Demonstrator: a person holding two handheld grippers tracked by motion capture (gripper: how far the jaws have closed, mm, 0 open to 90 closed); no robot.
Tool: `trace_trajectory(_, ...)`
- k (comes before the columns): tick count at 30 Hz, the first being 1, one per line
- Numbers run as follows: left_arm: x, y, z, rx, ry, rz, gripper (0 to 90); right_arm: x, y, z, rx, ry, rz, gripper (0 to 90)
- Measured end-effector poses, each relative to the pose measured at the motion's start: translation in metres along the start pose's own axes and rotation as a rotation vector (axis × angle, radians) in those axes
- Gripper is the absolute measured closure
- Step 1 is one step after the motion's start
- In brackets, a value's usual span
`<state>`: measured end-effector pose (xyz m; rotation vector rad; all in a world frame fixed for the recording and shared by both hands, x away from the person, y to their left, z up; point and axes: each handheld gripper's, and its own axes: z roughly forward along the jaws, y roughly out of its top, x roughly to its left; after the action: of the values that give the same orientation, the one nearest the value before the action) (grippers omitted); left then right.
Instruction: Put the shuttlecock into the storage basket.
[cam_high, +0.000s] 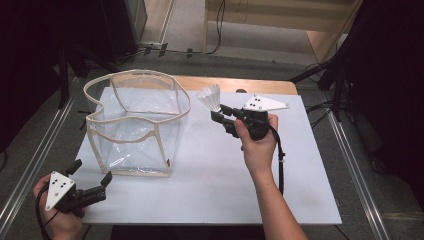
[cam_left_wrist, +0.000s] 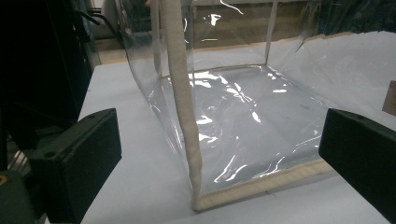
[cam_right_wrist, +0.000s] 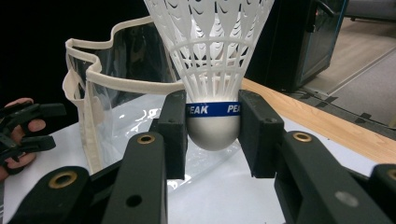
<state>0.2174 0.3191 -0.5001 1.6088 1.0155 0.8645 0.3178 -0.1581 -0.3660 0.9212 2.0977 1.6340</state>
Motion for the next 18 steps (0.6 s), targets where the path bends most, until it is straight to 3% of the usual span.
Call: trace_trajectory(18,0.000,0.000,0.000,0.001,-0.001,0.000,0.0,0.007,0.014,0.016,-0.012,0.023,-0.017,62.4)
